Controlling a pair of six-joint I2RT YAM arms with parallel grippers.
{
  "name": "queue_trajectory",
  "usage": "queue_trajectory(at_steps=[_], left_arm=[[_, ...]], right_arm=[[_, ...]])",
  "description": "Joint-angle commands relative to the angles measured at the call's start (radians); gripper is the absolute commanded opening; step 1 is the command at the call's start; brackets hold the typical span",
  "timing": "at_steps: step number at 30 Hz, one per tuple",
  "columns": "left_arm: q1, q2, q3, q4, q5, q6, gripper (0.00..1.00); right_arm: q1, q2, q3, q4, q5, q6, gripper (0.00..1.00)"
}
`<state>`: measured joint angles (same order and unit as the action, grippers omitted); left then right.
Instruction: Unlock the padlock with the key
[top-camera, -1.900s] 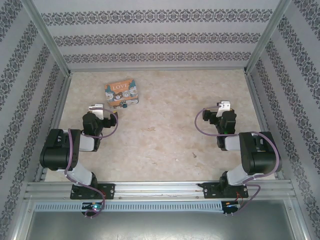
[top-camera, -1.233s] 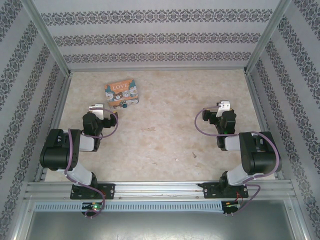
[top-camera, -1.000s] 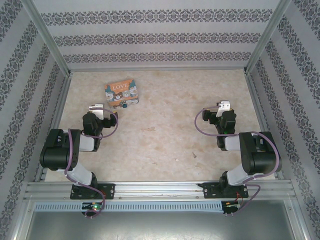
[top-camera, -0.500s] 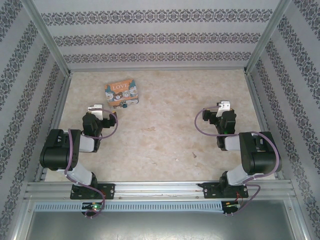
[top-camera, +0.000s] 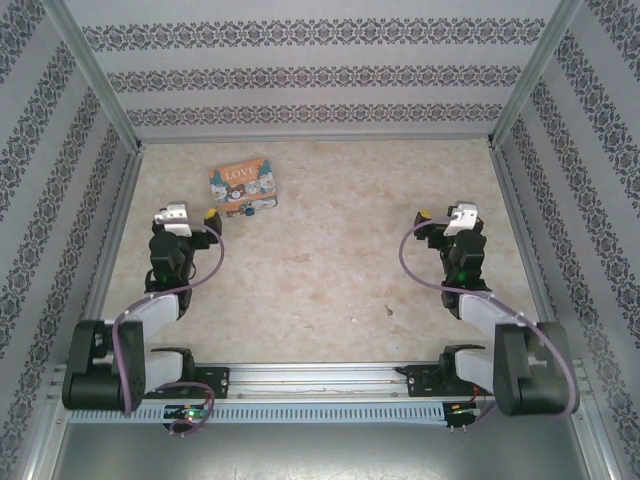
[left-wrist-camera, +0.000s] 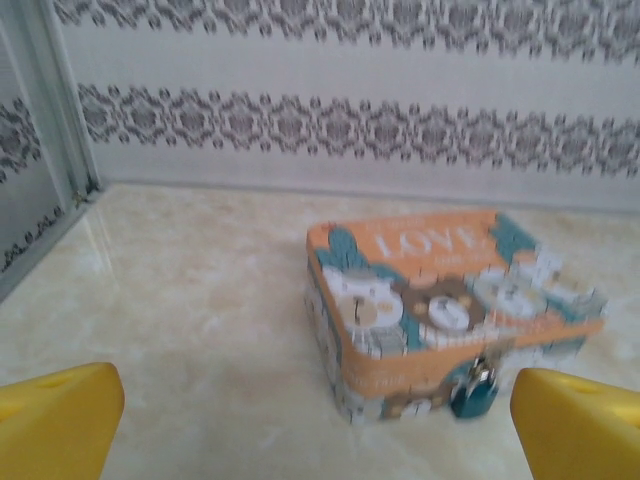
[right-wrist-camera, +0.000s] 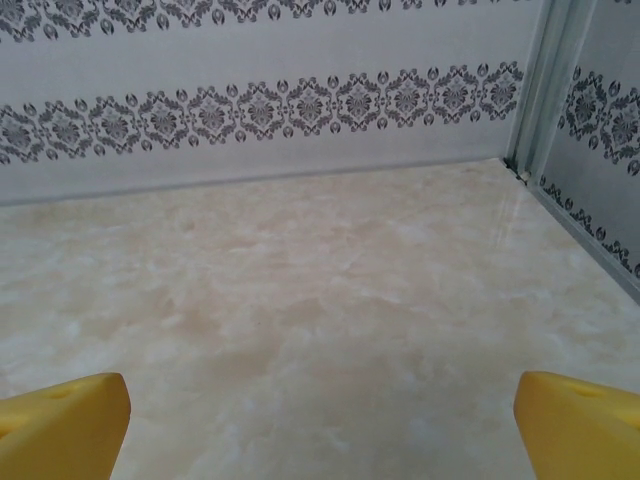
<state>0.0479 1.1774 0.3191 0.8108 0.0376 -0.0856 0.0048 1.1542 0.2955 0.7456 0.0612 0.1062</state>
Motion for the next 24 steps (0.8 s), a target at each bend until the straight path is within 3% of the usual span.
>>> queue_trajectory(at_steps=[1,5,11,18,24], left_arm=[[0.004,-0.086,0.111,-0.317,-0.075,-0.144,0.99],[0.016,-0.078,0.247,-0.529,-0.054,-0.29,0.99],[0.047,0.045,0.447,-0.755,0.068,-0.351,0.99],[0.079,0.194,0.575,-0.802,0.216,-0.371,0.99],[0.101,0.326,0.676,-0.846,0.298,-0.384,0.99]], right_arm=[[0.022,-0.101,0.057,-0.268,-0.027,0.069,0.98],[0.028,-0.223,0.134,-0.492,-0.075,0.161,0.98],[0.035,-0.327,0.195,-0.702,-0.259,0.291,0.98],[0.038,-0.386,0.211,-0.823,-0.465,0.424,0.98],[0.041,-0.431,0.205,-0.88,-0.538,0.479,0.98]])
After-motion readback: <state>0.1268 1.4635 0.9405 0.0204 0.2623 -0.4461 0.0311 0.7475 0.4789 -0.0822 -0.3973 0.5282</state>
